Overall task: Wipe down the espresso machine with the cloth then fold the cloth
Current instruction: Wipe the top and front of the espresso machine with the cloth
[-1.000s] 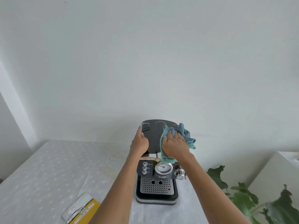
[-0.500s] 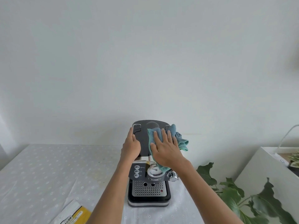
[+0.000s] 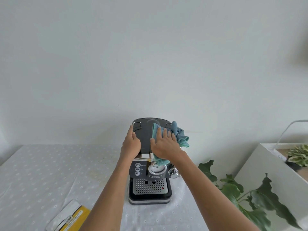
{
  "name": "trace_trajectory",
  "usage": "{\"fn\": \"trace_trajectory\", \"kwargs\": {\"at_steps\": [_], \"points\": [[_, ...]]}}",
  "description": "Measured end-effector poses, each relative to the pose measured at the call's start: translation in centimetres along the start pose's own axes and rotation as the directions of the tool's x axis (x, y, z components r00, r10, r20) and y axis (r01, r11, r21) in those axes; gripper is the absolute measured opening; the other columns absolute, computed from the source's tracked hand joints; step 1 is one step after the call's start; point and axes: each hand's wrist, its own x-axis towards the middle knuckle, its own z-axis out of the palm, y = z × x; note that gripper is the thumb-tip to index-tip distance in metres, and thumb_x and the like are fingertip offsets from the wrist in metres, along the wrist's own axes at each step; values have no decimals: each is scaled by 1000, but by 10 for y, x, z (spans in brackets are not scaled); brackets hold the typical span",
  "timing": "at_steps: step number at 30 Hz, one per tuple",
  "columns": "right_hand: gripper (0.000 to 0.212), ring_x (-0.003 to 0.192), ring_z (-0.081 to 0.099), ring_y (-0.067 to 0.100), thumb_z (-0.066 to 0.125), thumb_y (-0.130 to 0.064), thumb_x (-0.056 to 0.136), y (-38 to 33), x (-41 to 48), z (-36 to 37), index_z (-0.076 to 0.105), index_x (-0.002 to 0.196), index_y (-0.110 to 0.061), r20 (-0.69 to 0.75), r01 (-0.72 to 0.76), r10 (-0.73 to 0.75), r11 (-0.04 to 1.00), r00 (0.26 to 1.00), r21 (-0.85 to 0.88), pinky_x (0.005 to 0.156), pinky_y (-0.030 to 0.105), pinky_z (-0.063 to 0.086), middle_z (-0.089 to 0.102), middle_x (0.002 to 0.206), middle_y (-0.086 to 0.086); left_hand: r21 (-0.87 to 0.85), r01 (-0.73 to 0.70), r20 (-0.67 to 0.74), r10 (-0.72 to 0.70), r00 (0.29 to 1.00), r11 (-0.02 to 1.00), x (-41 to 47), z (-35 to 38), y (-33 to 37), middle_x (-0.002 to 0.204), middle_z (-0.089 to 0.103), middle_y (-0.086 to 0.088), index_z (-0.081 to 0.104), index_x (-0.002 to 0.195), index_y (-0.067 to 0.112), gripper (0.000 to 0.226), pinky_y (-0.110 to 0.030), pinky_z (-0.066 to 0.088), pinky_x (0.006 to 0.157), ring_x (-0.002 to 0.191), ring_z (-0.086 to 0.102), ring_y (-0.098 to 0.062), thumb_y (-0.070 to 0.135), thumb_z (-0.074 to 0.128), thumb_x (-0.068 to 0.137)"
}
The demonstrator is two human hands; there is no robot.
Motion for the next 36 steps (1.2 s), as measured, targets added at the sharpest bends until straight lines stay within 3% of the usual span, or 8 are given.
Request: {"fn": "trace_trajectory", "kwargs": {"at_steps": [8,14,18,21,25,27,33,36], "points": [[63,156,-8,21,15,-37,107,12,-34,8,-5,161,-11,-53,155,-158,986,986,-55,126,43,-6,-4,170,7,-13,19,-50,-20,999,1000,-5,2,2,153,37,1,21,151,38,48,-44,30,108,134,41,-27,30,18,105],[64,155,2,31,14,-33,105,5,4,-3,-1,160,-5,10,-71,71,997,997,8,126,46,0,1,167,21,3,0,-77,1,997,1000,-13,1,6,147,46,-1,23,151,39,47,-42,34,101,120,52,-27,29,18,105],[64,156,0,30,15,-32,106,2,-20,10,3,159,0,-92,-71,73,997,993,29,126,42,-1,5,168,19,-17,-2,-93,0,996,1000,-14,1,3,147,47,-1,24,150,40,47,-43,35,102,123,50,-29,29,19,104],[61,156,-4,24,15,-34,107,-1,-39,18,2,161,-11,-148,37,-41,999,988,-29,126,41,-4,3,169,10,-23,-10,-97,8,995,1000,-15,1,2,149,44,1,24,150,39,47,-44,36,102,125,49,-29,30,18,105],[56,156,-4,23,16,-37,107,-5,-24,10,3,161,-34,-65,131,-135,989,989,-66,125,46,-4,-5,170,1,-27,-18,-107,15,994,999,-13,2,2,149,44,1,25,150,40,47,-43,35,102,128,48,-29,30,18,105],[55,156,-4,25,16,-38,107,-5,-3,5,4,161,-38,-8,152,-153,984,988,-89,124,50,-2,-7,170,2,-29,-11,-105,8,994,1000,-12,2,2,149,44,1,25,150,40,47,-42,35,102,128,47,-29,30,19,105],[60,156,4,31,16,-33,104,-3,33,3,1,162,-25,-77,-64,68,997,995,44,125,49,1,2,168,17,-50,-12,-99,7,995,999,-17,2,3,148,46,2,26,149,42,47,-38,37,92,118,53,-26,30,19,104],[60,155,7,30,16,-32,105,-4,1,13,1,162,-21,-141,-63,66,998,988,25,126,45,2,7,168,19,-52,-8,-113,2,994,999,-17,2,3,148,45,4,27,149,42,47,-40,37,96,122,51,-26,30,19,104]]}}
